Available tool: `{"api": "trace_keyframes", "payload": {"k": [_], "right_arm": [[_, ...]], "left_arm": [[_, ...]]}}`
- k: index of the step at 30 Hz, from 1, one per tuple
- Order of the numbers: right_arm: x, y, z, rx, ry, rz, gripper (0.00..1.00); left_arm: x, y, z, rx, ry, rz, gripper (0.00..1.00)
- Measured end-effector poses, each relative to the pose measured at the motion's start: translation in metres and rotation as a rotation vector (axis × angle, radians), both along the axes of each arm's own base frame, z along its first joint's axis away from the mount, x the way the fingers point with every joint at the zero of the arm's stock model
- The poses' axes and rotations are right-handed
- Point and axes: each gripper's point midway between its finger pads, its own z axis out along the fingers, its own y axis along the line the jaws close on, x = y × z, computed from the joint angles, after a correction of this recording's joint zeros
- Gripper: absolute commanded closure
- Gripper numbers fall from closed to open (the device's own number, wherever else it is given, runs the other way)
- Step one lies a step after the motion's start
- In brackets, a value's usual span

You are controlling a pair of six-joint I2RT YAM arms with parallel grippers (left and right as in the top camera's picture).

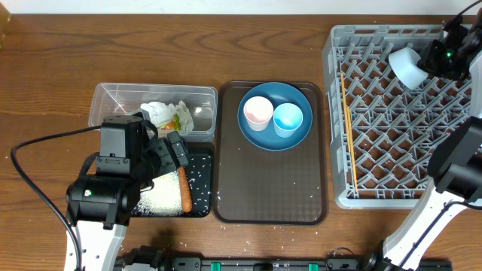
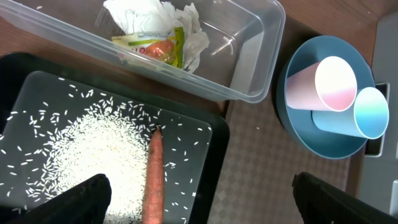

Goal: Sort waste into correct bins and load items into the dishwasher rack
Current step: 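Open the right gripper and raise it above the rack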

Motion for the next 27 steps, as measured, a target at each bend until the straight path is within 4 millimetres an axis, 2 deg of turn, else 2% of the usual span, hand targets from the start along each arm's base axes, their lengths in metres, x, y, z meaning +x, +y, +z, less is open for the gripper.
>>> {"api": "trace_keyframes", "payload": {"k": [8,14,19,22,24,27], "right_arm": [[-0.019,0.019,0.023,0.07,0.021,0.026,0.99],[-0.027,0.03,0.075,0.057,-0.069,0.046,0.99],[-0.048,0.042,0.121,0.041,-0.119,0.057,0.98],[-0.059,0.057,0.133,0.043,-0.112,0.082,0.96],[-0.064,0.075,0.135,0.05,-0.093,0.121,0.94],[-0.07,0.109,0.13,0.061,-0.052,0.205,0.82]], "left_arm": [[0.0,0.0,0.0,0.0,0.0,0.0,0.04],[0.0,0.0,0.0,0.0,0.0,0.0,0.04],[0.0,0.0,0.0,0.0,0.0,0.0,0.04],[0.0,0.0,0.0,0.0,0.0,0.0,0.04],[0.0,0.0,0.0,0.0,0.0,0.001,0.04],[0.0,0.0,0.0,0.0,-0.001,0.001,0.04]]}}
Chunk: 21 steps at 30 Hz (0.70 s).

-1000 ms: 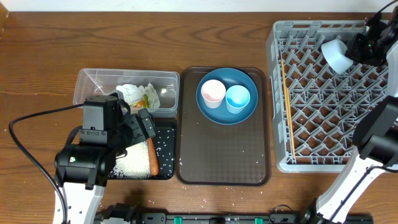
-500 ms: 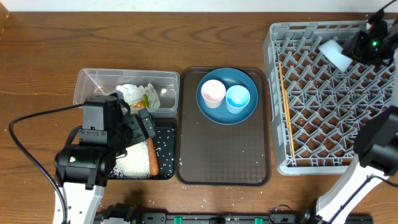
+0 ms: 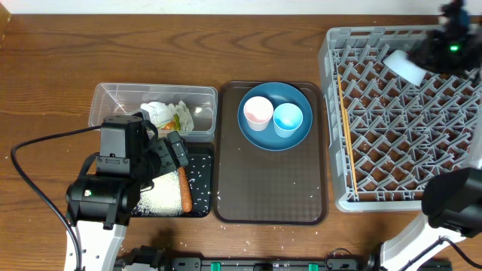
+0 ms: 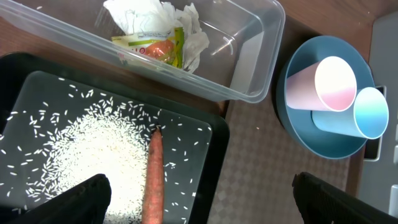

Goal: Sort waste into correct bins and load items into the dishwasher rack
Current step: 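Open the right gripper and raise it above the rack, then reach the left gripper to the pink cup on the teal plate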

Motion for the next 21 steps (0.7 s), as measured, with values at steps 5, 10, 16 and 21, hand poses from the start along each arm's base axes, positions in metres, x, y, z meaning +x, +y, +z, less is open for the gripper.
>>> {"api": "trace_keyframes", "payload": {"k": [5,10,16,21], "right_arm": [[-0.012,0.058,-0.005,-0.004,0.042,0.168,0.69],[-0.022,0.087,-0.008,-0.002,0.07,0.251,0.01],[-0.028,0.088,-0.012,-0.031,0.099,0.258,0.01],[-0.028,0.084,-0.013,-0.049,0.105,0.252,0.01]], "left_arm": [[0.0,0.0,0.0,0.0,0.0,0.0,0.04],[0.0,0.0,0.0,0.0,0.0,0.0,0.04],[0.0,0.0,0.0,0.0,0.0,0.0,0.04],[0.001,0.0,0.001,-0.001,-0.004,0.0,0.04]]}}
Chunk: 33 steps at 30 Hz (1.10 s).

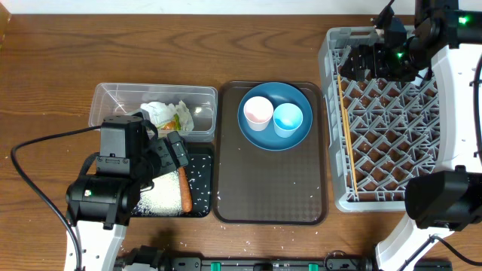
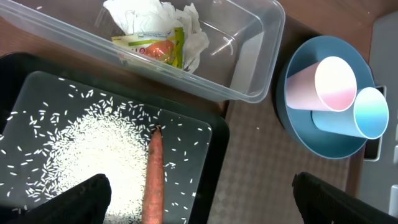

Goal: Sort waste into correct bins and load items into the dishwasher rack
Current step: 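Reach the left gripper to the pink cup on the teal plate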

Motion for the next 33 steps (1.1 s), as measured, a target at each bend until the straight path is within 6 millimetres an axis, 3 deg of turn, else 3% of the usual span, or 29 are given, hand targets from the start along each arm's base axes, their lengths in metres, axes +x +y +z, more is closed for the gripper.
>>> {"api": "trace_keyframes", "payload": {"k": [4,6,10,19,26,33], "right_arm": [[0.0,-0.001,0.0,-0.003,0.001,-0.001,0.01],[0.0,-0.001,0.0,-0.005,0.001,-0.002,0.01],[0.0,-0.001,0.0,-0.006,0.001,-0.002,0.01],[0.0,-0.001,-0.001,-0.007,0.001,-0.002,0.01],[0.0,-0.001,-0.001,-0.009,0.001,-0.003,0.01],[0.0,-0.001,-0.001,-0.009,0.001,-0.003,0.01]], "left_arm": [[0.017,-0.003,0.014,-0.022,-0.088,0.003,0.05],[0.018,-0.008,0.016,-0.059,-0.091,0.006,0.16],[0.021,-0.022,0.018,-0.137,-0.087,-0.003,0.21],[0.024,-0.089,-0.034,-0.164,0.163,-0.157,0.26],[0.055,-0.126,-0.054,-0.091,0.237,-0.216,0.3],[0.092,-0.157,-0.069,-0.048,0.144,-0.249,0.3]]}}
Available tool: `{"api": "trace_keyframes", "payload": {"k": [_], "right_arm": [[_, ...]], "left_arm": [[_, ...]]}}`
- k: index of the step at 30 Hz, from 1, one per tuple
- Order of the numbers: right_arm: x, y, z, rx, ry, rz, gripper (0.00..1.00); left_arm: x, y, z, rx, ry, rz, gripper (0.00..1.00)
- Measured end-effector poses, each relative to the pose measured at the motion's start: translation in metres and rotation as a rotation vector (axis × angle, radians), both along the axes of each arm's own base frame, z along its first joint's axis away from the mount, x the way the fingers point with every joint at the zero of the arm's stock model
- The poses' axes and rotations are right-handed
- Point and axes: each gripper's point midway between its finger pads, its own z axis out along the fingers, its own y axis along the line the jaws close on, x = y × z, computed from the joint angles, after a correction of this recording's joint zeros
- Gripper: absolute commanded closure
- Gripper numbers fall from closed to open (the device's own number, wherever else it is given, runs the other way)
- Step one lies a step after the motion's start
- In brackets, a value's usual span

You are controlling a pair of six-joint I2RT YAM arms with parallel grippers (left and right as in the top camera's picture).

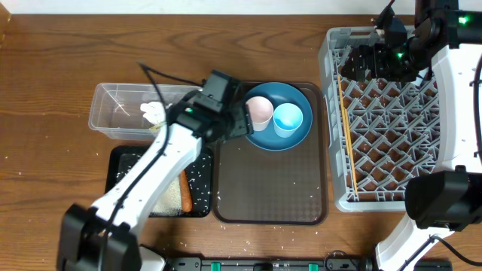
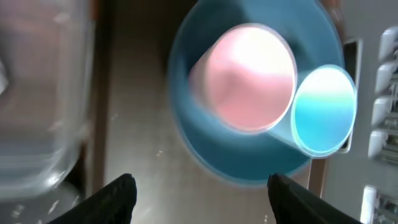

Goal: Sort waste into correct bins and load items into the dishwasher rack
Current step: 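Reach the left gripper to the pink cup on the teal plate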

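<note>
A pink cup (image 1: 260, 113) (image 2: 249, 78) and a light blue cup (image 1: 288, 119) (image 2: 323, 112) lie side by side on a blue plate (image 1: 276, 139) (image 2: 205, 149) on the brown tray (image 1: 271, 188). My left gripper (image 1: 242, 124) (image 2: 200, 183) hovers open at the plate's left edge, close to the pink cup, with nothing between its fingers. The grey dishwasher rack (image 1: 330, 120) stands at the right with chopsticks (image 1: 347, 135) along its left side. My right gripper (image 1: 358, 64) hangs over the rack's far left corner; its jaws are too dark to read.
A clear bin (image 1: 120, 113) (image 2: 37, 93) holding crumpled paper (image 1: 153, 113) sits left of the tray. In front of it a black tray (image 1: 124, 162) holds rice and a carrot (image 1: 185, 197). My left arm reaches across both bins.
My left gripper has moved from above the black rice tray to the left edge of the blue plate, still open. The right arm has not moved.
My right gripper first held a white cup over the rack's far right side, and still did a moment later. Then it was at the rack's far left corner with the cup out of sight. My left gripper stayed open over the rice tray, and is now beside the plate.
</note>
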Motion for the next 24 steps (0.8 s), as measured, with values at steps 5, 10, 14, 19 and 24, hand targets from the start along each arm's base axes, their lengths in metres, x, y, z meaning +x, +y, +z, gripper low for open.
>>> {"api": "trace_keyframes", "payload": {"k": [5,10,14,19,24], "right_arm": [[0.0,0.0,0.0,0.0,-0.001,0.0,0.01],[0.0,0.0,0.0,0.0,-0.001,0.0,0.01],[0.0,0.0,0.0,0.0,0.0,0.0,0.01],[0.0,0.0,0.0,0.0,0.0,0.0,0.01],[0.0,0.0,0.0,0.0,0.0,0.0,0.01]], "left_arm": [[0.024,-0.015,-0.01,-0.021,-0.058,-0.004,0.32],[0.04,-0.022,-0.026,-0.022,-0.082,0.002,0.39],[0.046,-0.022,-0.041,-0.003,-0.072,0.009,0.47],[0.047,-0.02,-0.053,0.018,-0.057,0.019,0.63],[0.048,-0.019,-0.053,0.021,-0.058,0.021,0.77]]}}
